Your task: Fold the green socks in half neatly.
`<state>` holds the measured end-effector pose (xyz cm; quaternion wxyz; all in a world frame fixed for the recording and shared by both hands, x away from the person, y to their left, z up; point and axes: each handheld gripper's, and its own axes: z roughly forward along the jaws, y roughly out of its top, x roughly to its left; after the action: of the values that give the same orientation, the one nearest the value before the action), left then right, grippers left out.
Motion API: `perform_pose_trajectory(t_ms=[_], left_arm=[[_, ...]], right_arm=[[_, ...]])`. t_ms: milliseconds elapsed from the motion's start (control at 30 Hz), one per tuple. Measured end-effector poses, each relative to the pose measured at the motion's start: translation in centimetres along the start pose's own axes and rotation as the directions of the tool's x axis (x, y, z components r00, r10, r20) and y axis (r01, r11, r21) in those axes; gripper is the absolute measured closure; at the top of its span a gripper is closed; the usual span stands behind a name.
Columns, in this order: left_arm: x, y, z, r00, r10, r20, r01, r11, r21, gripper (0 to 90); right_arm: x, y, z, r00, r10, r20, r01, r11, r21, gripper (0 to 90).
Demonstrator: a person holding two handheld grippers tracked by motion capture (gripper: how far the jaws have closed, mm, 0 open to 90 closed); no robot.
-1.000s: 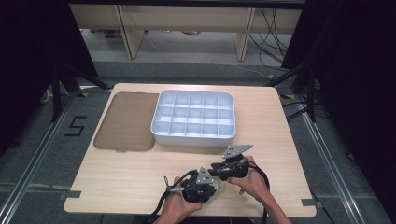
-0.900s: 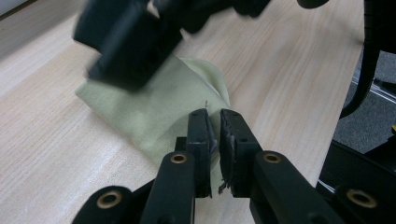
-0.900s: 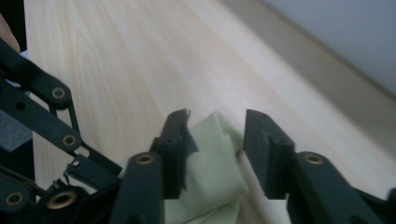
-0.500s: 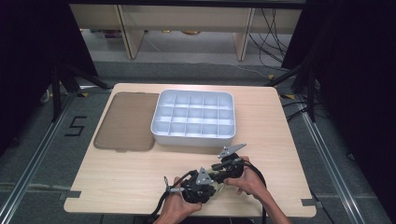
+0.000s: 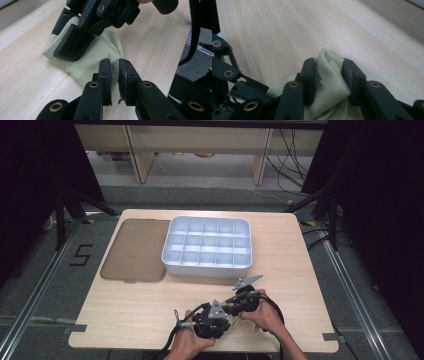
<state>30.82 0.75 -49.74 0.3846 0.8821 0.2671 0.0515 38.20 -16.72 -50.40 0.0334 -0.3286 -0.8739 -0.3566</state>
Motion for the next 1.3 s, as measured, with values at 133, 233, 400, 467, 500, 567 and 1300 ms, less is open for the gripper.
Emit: perform_pose_trajectory(t_ms=[133, 233, 400, 467, 500, 567, 1300], left_arm=[[-0.1, -0.1, -0.1, 0.9998, -0.018, -0.004, 0.018, 0.9998, -0.008, 79.3], [-0.1, -0.2, -0.3, 0.9999, -0.01, 0.007, 0.01, 1.0, -0.002, 77.6], [0.5, -0.5, -1.0, 0.9994, -0.026, 0.024, 0.027, 0.9987, -0.043, 67.5], [0.8, -0.9, -1.7, 0.9992, -0.038, 0.01, 0.038, 0.9978, -0.053, 63.4], [0.9, -1.2, -2.0, 0.9987, -0.049, 0.011, 0.049, 0.9971, -0.057, 62.1], [1.2, -1.9, -2.7, 0.9972, -0.075, 0.0, 0.075, 0.9954, -0.06, 57.3], [4.3, -7.1, -7.6, 0.9681, -0.233, -0.092, 0.225, 0.9699, -0.093, 37.0]], right_arm=[[-0.2, -0.2, 0.1, 0.9996, 0.015, -0.025, -0.015, 1.0, -0.013, 70.6], [-0.4, -0.3, 0.1, 0.9988, 0.029, -0.04, -0.03, 0.999, -0.026, 72.0], [-0.4, -0.5, 0.2, 0.9988, 0.032, -0.037, -0.033, 0.999, -0.042, 73.3], [-0.4, -0.6, 0.2, 0.9982, 0.04, -0.043, -0.042, 0.998, -0.048, 73.5], [-0.4, -0.6, 0.2, 0.9982, 0.043, -0.043, -0.045, 0.998, -0.049, 73.6], [-0.4, -0.6, 0.2, 0.9982, 0.043, -0.041, -0.045, 0.998, -0.051, 73.8], [0.1, -0.7, -0.4, 0.9991, 0.02, -0.037, -0.022, 0.997, -0.068, 74.4]])
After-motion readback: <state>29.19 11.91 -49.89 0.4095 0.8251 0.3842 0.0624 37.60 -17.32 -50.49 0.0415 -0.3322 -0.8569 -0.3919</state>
